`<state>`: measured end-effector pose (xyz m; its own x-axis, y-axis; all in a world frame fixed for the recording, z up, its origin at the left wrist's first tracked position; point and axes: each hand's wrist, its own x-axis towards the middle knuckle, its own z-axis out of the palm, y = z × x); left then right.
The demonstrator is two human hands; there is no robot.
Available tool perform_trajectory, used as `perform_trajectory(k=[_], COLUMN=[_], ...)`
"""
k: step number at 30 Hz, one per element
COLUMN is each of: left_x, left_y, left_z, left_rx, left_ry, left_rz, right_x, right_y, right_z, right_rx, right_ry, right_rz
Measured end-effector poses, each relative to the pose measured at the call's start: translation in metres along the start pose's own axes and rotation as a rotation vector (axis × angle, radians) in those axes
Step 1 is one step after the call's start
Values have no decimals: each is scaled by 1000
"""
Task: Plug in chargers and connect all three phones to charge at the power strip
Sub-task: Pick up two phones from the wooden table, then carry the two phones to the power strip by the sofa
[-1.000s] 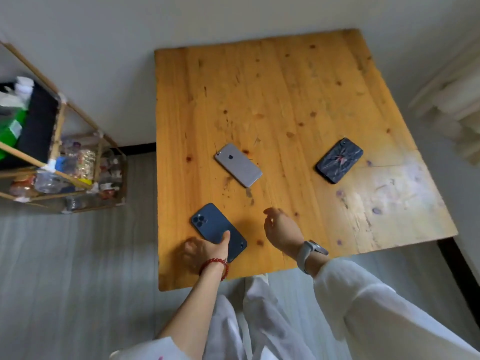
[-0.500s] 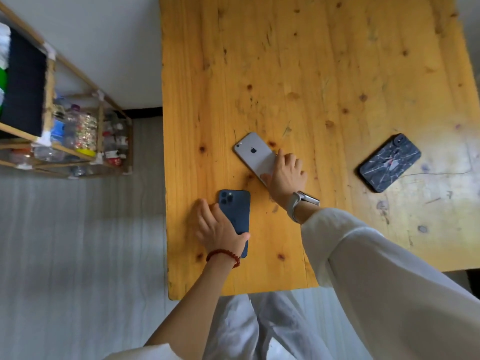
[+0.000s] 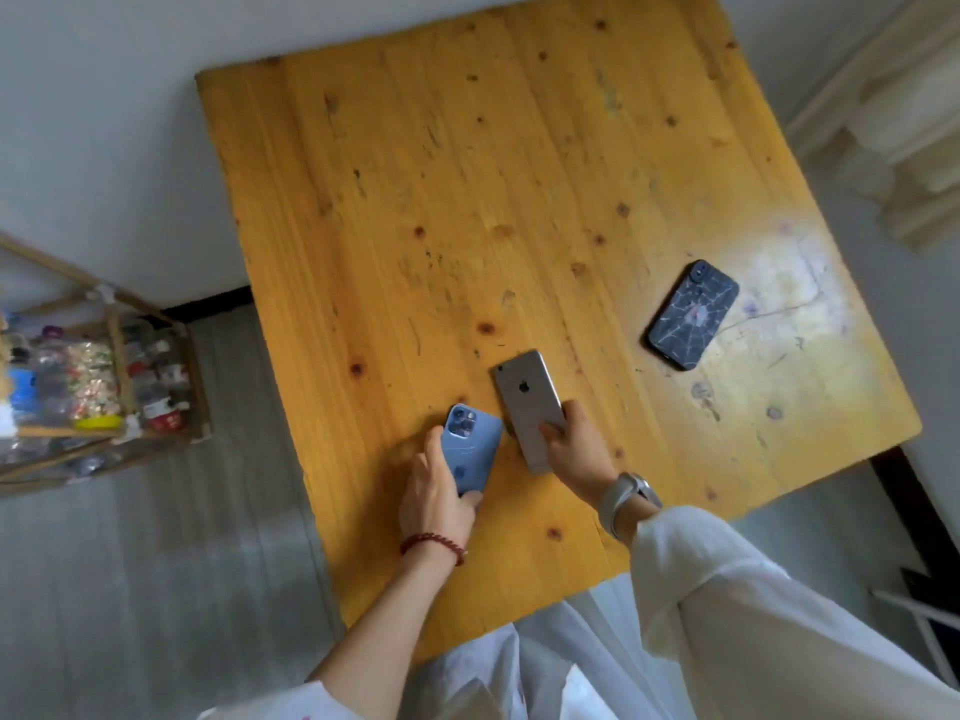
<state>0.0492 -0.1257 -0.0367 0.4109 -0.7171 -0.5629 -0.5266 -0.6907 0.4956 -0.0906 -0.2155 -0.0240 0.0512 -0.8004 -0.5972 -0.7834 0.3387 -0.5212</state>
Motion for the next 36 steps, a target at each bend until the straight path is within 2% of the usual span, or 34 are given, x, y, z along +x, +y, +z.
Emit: perform_trajectory(k=[2,7,12,16,21,26,28,36], left_x=[3,-5,-44,-99,-208,-344,-400,-584], left_y=[-2,-1,41,79,112,105,98,91], left_z=[-6,-5,36,91,176,273,312,446], left_rx=[-51,13,-106,-33,93,117,144,454], left_ry=[-21,-8,-165,-261,-433,-642,-774,-1141], left_rz=[25,173,301,503,690,781,818,1080], right_x=[-24,-88,-151,-210,-318,-436,-481,-608], right_y=[28,83,142,199,299,405,443,549], right_z=[-3,-4,-14,-22,-18,3,11,32], right_rx=[75,321,581,760,911,1006,1052,1293], right_ry=[46,213,457,638,863,1056,1152,1482], right_rz=[53,151,243,333,517,734,823,1087])
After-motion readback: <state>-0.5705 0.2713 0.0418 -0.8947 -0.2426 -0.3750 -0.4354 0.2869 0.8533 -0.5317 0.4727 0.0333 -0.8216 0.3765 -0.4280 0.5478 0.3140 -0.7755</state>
